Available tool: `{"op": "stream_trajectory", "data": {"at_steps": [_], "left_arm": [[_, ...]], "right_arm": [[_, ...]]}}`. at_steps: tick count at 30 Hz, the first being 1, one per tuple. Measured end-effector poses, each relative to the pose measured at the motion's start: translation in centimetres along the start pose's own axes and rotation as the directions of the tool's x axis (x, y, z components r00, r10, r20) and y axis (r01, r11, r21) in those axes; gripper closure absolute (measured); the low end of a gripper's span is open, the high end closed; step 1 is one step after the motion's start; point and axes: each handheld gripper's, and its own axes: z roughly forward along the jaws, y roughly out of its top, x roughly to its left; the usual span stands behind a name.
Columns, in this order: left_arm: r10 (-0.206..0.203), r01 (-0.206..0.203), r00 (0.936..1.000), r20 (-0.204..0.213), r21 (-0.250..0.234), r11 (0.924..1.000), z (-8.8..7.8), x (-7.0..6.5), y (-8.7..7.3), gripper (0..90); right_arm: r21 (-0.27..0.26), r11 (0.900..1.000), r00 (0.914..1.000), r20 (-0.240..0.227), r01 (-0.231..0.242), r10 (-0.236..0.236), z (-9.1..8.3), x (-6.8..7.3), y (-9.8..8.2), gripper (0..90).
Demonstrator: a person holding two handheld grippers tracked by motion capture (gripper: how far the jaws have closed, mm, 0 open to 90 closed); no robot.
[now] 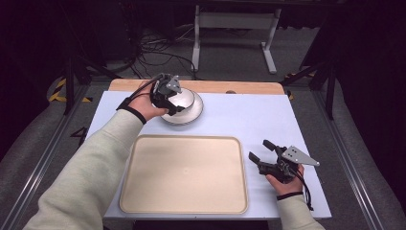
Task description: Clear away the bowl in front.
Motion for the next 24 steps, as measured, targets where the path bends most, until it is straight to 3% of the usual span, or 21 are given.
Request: {"op": "stream_trajectory", "data": {"at_steps": [4, 13, 15, 17, 21, 24], "left_arm": [[0.058, -0.058, 0.9983, -0.003, 0.054, 0.9969, 1.1, 0.0, 0.3, 28.6], [0.079, -0.083, 0.9960, 0.041, 0.106, 0.9909, 4.0, 0.3, -0.1, 33.0], [0.111, -0.118, 0.9918, 0.064, 0.128, 0.9847, 4.7, 0.3, -0.2, 34.4], [0.110, -0.119, 0.9909, 0.077, 0.130, 0.9843, 4.9, 0.3, -0.3, 37.0], [0.127, -0.143, 0.9863, 0.105, 0.169, 0.9751, 6.0, 0.3, -0.5, 38.2], [0.130, -0.149, 0.9860, 0.104, 0.200, 0.9684, 6.7, 0.4, -0.6, 38.2]], "right_arm": [[0.004, 1.000, 1.0000, -0.005, -0.001, 0.001, 0.0, 0.0, 0.0, 20.8], [0.006, 1.000, 0.9997, -0.025, 0.002, -0.002, 0.0, -0.1, 0.0, 22.9], [0.003, 1.000, 0.9996, -0.028, -0.002, 0.002, 0.0, -0.1, 0.0, 23.1], [-0.003, 1.000, 0.9996, -0.030, -0.002, 0.002, 0.0, -0.1, 0.0, 23.8], [0.001, 1.000, 0.9995, -0.030, -0.004, 0.004, 0.0, -0.1, 0.0, 23.9], [-0.002, 1.000, 0.9994, -0.034, -0.003, 0.003, 0.0, -0.2, 0.0, 24.4]]}}
